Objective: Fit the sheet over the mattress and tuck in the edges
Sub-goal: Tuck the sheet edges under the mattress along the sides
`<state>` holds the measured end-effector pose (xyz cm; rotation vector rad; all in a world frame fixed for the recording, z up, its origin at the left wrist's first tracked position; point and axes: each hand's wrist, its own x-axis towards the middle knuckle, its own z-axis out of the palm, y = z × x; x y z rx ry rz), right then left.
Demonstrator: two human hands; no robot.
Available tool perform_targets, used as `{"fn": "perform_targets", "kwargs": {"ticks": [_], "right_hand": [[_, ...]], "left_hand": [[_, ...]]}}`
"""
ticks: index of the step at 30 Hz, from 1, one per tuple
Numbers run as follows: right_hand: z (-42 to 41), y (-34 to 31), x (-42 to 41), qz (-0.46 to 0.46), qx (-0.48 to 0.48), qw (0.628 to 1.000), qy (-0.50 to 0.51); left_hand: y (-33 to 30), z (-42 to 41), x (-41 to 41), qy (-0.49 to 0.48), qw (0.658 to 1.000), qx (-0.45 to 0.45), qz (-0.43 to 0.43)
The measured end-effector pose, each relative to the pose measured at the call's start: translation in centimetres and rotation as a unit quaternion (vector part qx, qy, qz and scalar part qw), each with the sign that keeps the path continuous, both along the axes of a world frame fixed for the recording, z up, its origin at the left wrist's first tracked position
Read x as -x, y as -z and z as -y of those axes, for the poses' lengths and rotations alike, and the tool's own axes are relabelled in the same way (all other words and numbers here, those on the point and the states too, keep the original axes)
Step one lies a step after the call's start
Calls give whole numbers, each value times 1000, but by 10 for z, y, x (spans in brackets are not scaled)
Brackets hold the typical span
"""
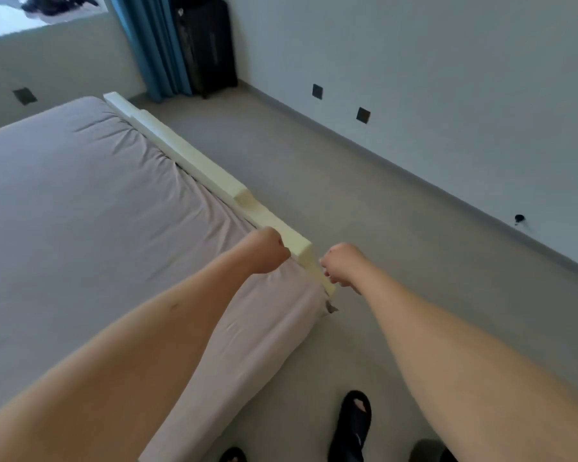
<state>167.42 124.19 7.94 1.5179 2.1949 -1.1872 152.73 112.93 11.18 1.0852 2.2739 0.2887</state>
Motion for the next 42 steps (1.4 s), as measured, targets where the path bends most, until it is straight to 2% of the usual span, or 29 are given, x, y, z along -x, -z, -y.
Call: {"fn": "perform_targets", "kwargs": {"ticks": [6, 10, 16, 19, 23, 26, 30, 36, 40, 42], "right_hand": [[-91, 151, -19, 31, 46, 998, -12], [-132, 242, -25, 78, 26, 995, -58], [-146, 340, -18, 82, 23, 987, -139], [-143, 380, -16, 134, -11, 962, -236], [-142, 407, -13, 148, -111, 913, -364], [-147, 416, -16, 133, -137, 891, -412], [-156, 416, -20, 111, -126, 897, -410], [-159, 419, -35, 160, -164, 863, -450], [-157, 418, -16, 163, -165, 863, -449], [-158, 417, -23, 166, -174, 851, -466]], "left_hand": [[157, -80, -31, -110, 991, 45, 57], [236, -114, -51, -139, 984, 73, 79], [325, -132, -66, -131, 978, 142, 76], [359, -140, -70, -134, 976, 155, 76], [381, -150, -77, -145, 975, 148, 78], [388, -157, -80, -141, 974, 157, 77], [388, -166, -82, -140, 975, 154, 76], [383, -177, -80, -129, 975, 162, 77], [386, -177, -74, -115, 975, 175, 77], [387, -178, -73, -107, 975, 175, 88]]}}
